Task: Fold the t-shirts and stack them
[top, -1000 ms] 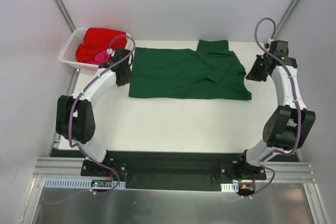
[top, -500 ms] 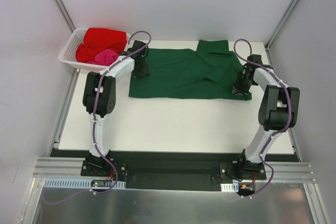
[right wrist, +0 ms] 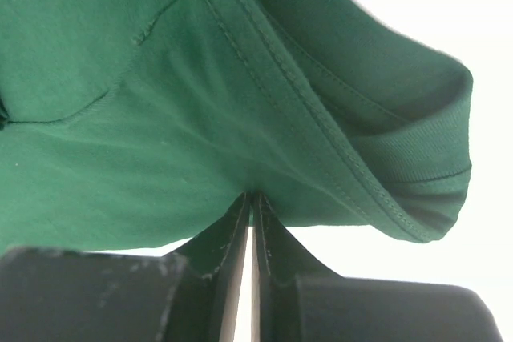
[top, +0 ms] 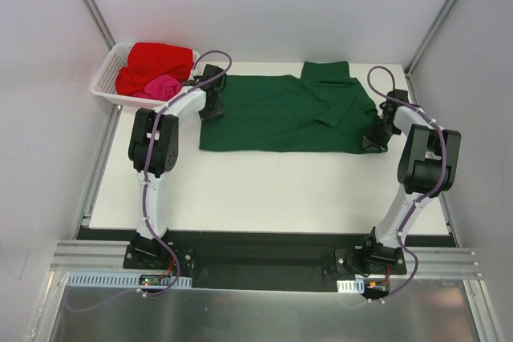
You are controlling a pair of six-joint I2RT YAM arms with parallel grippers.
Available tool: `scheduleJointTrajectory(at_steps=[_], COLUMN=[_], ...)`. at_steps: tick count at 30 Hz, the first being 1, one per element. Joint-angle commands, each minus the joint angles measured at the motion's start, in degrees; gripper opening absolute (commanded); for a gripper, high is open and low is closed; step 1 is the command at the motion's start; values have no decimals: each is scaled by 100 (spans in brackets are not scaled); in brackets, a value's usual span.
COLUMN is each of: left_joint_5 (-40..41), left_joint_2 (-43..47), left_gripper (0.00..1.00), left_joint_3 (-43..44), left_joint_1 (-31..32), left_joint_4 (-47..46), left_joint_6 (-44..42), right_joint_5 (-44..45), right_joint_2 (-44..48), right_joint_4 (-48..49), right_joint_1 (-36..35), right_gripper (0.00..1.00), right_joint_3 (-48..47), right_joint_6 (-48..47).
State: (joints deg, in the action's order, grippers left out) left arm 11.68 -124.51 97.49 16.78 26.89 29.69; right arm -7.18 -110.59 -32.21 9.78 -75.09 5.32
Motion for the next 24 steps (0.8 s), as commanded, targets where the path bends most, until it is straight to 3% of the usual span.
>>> scheduleJointTrajectory(at_steps=[1, 13, 20, 24], left_joint_5=[484, 853, 485, 589], left_joint_2=[15, -144, -354, -355], left_gripper=[37, 36, 37, 27], left_joint_3=[199, 121, 165, 121], left_joint_1=[-78, -78, -104, -95], left_joint_4=[44, 140, 149, 149], left_joint_6=[-279, -552, -438, -306], right_joint_5=[401, 481, 472, 472], right_joint_2=[63, 46, 46, 63], right_joint_4=[-260, -348, -348, -348], right_joint_1=[68, 129, 129, 129], right_gripper=[8, 9, 9, 9], right_joint_3=[29, -6, -6, 12], right_joint_6=[-163, -260, -295, -304])
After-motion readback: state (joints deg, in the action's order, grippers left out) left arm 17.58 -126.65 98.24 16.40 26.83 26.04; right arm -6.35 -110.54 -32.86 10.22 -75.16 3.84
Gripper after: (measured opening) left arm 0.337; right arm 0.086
